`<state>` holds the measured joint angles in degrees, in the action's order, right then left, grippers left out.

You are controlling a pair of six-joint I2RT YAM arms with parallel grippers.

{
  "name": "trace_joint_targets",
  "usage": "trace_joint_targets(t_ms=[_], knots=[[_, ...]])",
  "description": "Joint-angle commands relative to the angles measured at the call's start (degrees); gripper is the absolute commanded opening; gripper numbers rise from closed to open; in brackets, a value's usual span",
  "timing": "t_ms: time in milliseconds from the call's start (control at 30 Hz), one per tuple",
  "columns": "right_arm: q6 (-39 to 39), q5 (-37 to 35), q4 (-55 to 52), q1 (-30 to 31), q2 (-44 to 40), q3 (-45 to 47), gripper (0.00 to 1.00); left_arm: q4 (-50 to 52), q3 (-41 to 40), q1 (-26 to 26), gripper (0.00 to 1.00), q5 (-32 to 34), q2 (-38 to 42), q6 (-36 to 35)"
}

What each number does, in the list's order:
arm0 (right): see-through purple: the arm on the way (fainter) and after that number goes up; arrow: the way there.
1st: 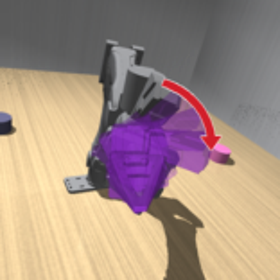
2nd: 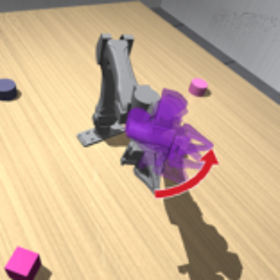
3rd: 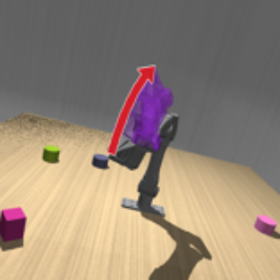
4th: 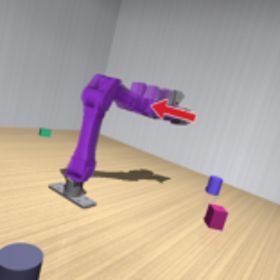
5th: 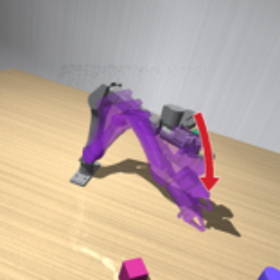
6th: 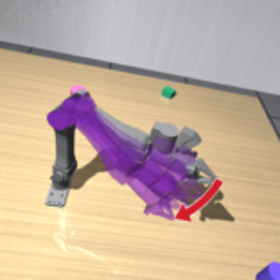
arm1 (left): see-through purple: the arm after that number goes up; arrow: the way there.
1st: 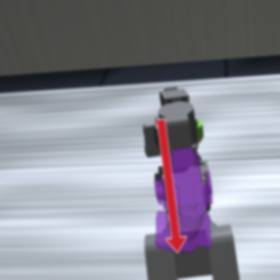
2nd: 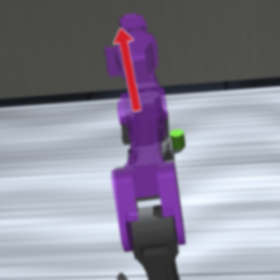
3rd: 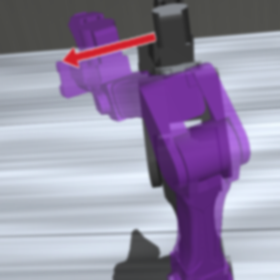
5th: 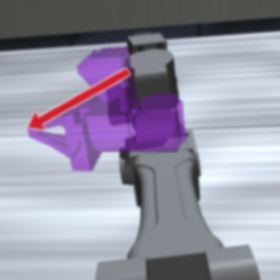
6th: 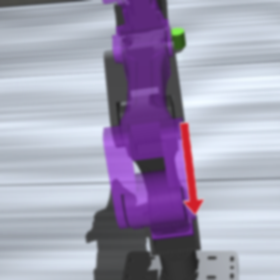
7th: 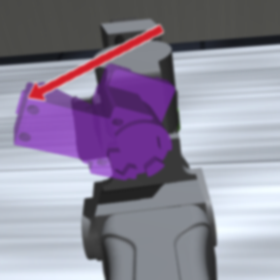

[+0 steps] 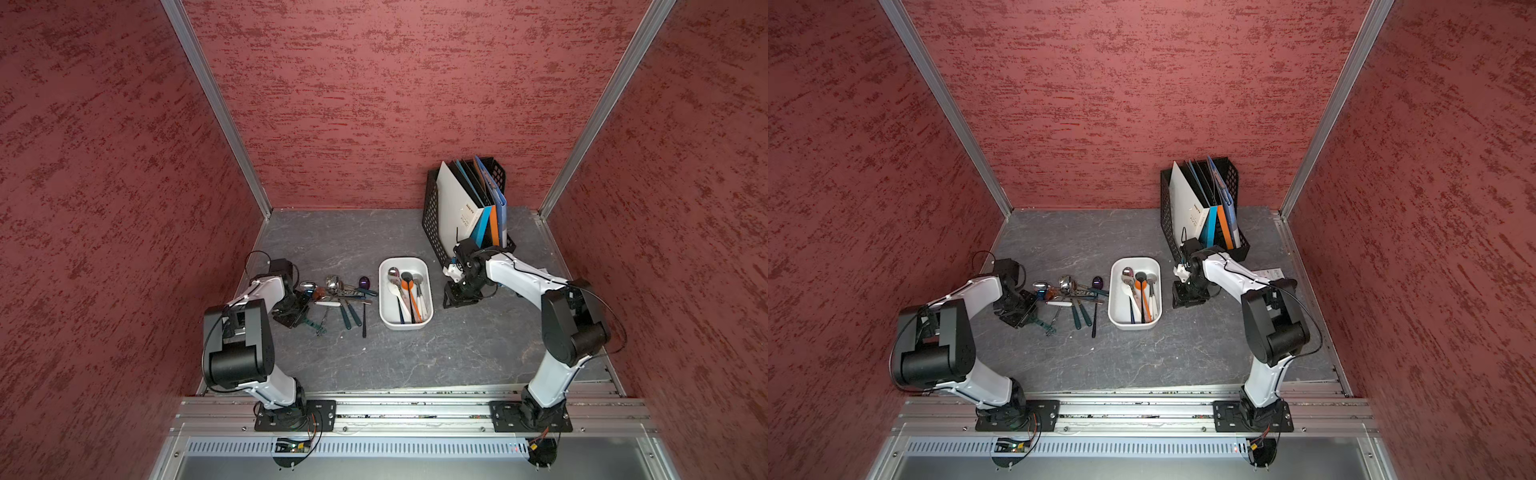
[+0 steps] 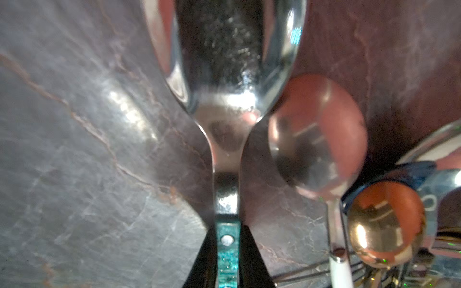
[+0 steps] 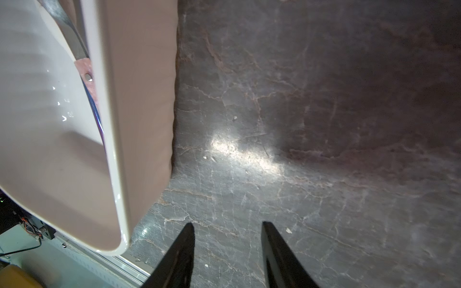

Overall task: Put the spoon into the storage box
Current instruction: Pick up the spoon from the center of the board.

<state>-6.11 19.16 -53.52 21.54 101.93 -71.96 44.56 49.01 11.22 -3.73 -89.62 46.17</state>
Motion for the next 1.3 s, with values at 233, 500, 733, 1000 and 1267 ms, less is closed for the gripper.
trace_joint_targets(t_ms=[233, 500, 733, 1000, 1267], knots=[[-0.9, 0.7, -1.6, -0.3, -3.8, -1.4, 0.46, 7.7, -0.8, -5.3, 0.18, 4.7, 12.6, -5.3], [-1.9, -1.8, -2.1, -0.3, -6.0, -0.8, 0.46, 11.8, 7.0, -15.4, 0.18, 3.6, 14.4, -8.8], [-4.5, -2.7, -1.3, -0.3, -9.5, 2.4, 0.46, 12.8, 20.4, -28.1, 0.18, -1.0, 7.0, -11.1], [-6.1, -4.9, -1.8, -0.3, -13.0, 4.6, 0.47, 13.9, 38.2, -40.3, 0.18, -2.8, -9.7, -13.5], [-6.9, -5.4, -1.2, -0.3, -15.5, 7.4, 0.47, 12.2, 44.8, -44.8, 0.17, -8.6, -22.2, -13.2]])
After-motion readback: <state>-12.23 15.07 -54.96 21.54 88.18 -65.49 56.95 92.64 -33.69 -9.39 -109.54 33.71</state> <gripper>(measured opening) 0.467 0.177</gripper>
